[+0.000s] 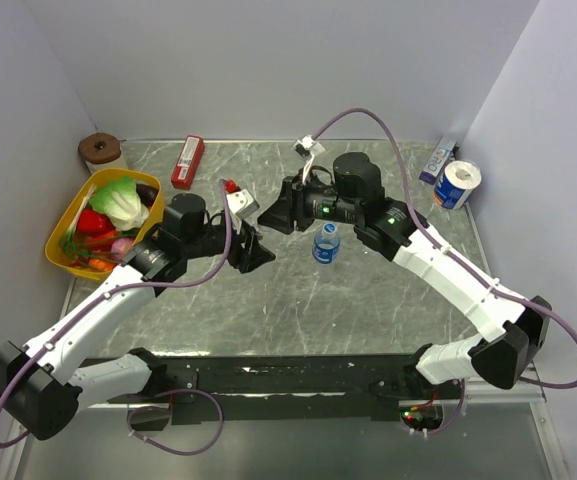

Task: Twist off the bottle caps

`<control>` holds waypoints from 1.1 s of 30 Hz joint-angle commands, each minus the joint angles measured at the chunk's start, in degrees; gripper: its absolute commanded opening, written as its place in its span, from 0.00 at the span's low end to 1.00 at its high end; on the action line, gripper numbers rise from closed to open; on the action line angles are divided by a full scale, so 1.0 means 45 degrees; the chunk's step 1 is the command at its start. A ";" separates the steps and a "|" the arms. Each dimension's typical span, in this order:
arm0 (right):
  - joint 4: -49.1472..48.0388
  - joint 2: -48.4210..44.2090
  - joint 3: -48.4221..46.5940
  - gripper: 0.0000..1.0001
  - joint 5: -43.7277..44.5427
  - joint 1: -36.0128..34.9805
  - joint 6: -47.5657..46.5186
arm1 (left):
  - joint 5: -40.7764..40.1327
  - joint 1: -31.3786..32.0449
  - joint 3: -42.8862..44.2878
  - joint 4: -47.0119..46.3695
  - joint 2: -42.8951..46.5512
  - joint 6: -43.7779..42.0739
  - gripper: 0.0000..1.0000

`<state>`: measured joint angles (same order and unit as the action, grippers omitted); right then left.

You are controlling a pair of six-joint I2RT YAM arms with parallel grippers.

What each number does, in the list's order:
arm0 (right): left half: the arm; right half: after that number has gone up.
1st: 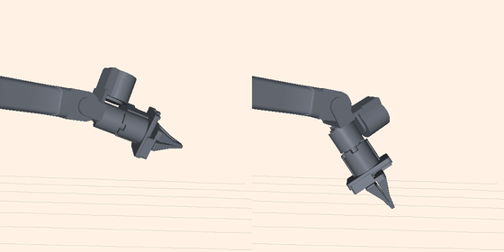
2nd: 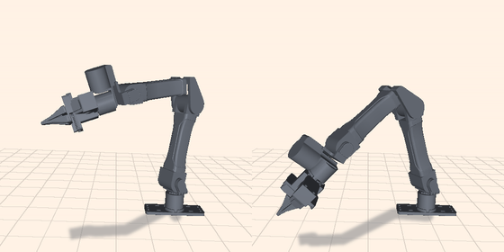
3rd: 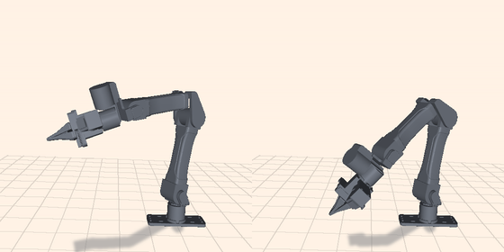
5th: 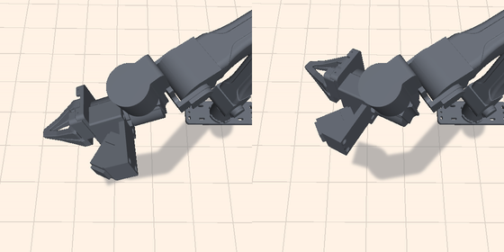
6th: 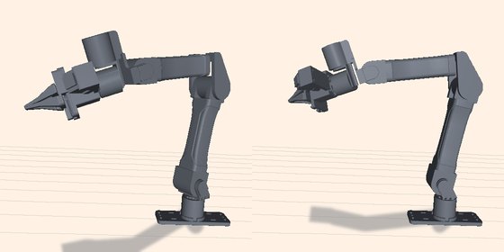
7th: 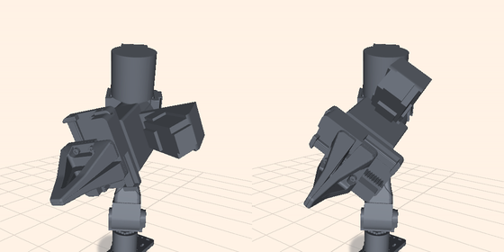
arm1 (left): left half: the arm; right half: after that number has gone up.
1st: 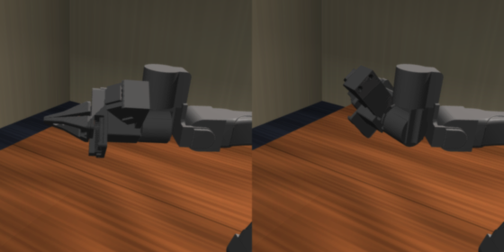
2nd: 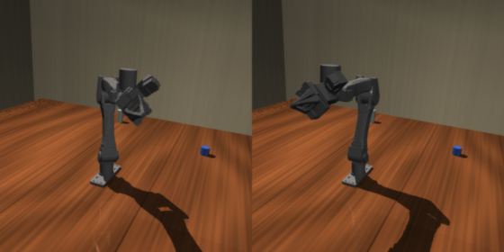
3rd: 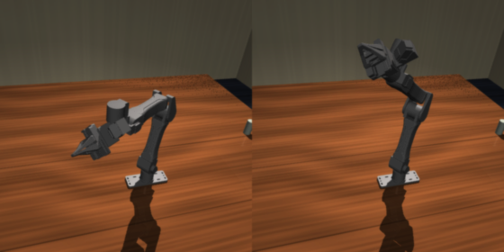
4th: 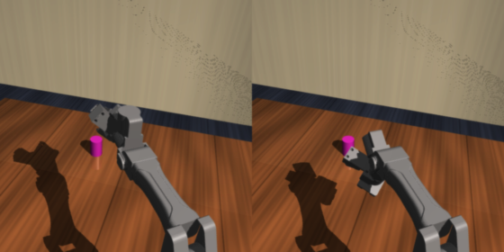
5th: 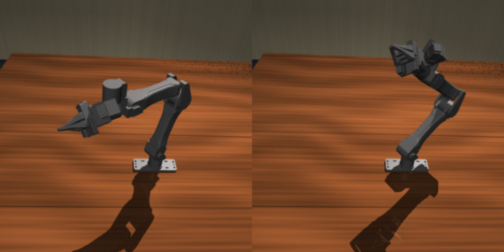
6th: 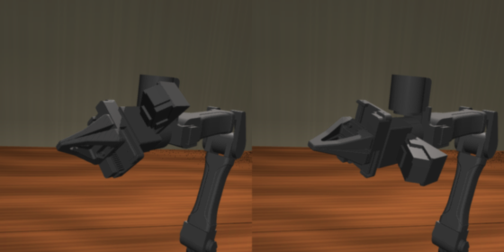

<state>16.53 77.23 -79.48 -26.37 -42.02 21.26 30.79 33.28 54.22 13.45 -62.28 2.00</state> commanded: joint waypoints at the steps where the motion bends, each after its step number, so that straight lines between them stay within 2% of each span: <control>1: -0.0081 0.0181 -0.0365 0.48 -0.0195 -0.0291 -0.0192 | 0.0248 -0.0051 0.0296 -0.0548 0.0012 0.0200 0.59; 4: -0.0080 0.0162 -0.0326 0.48 -0.0155 -0.0350 -0.0231 | 0.0229 -0.0051 0.0335 -0.0529 -0.0007 0.0200 0.59; 5: -0.0100 0.0142 -0.0306 0.46 -0.0117 -0.0350 -0.0270 | 0.0229 -0.0051 0.0335 -0.0567 -0.0007 0.0200 0.59; 6: -0.0139 0.0103 -0.0209 0.41 -0.0078 -0.0350 -0.0270 | 0.0306 -0.0032 0.0335 -0.0568 0.0031 0.0181 0.59; 7: -0.0178 0.0045 -0.0150 0.30 -0.0019 -0.0388 -0.0309 | 0.0365 -0.0070 0.0315 -0.0568 0.0051 0.0181 0.59; 10: -0.0237 0.0044 -0.0091 0.12 -0.0116 -0.0350 -0.0523 | 0.1047 -0.0129 0.0257 -0.0704 0.0226 0.0161 0.59; 13: -0.0256 0.0006 -0.0052 0.07 -0.0370 -0.0369 -0.0796 | 0.2195 -0.0421 0.0121 -0.1094 0.0480 0.0317 0.59; 18: -0.0237 -0.0092 0.0026 0.04 -0.0993 -0.0330 -0.1539 | 0.4094 -0.1125 0.0061 -0.1583 0.0851 0.0610 0.60; 27: -0.0901 -0.0288 0.0611 0.02 -0.3493 0.0021 -0.2809 | 0.7044 -0.2023 0.0900 -0.0119 0.1047 -0.0190 0.59; 30: -0.0824 -0.0385 0.0670 0.04 -0.3613 0.0158 -0.3101 | 0.7533 -0.2200 0.1096 0.0290 0.1203 -0.0308 0.59; 33: -0.0628 -0.0541 0.0670 0.11 -0.3203 0.0197 -0.3473 | 0.7476 -0.2239 0.1213 0.0661 0.1243 -0.0835 0.59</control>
<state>9.63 76.95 -78.30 -40.91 -42.50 11.42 57.47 24.45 54.87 17.82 -59.96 0.56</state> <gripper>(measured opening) 0.395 0.649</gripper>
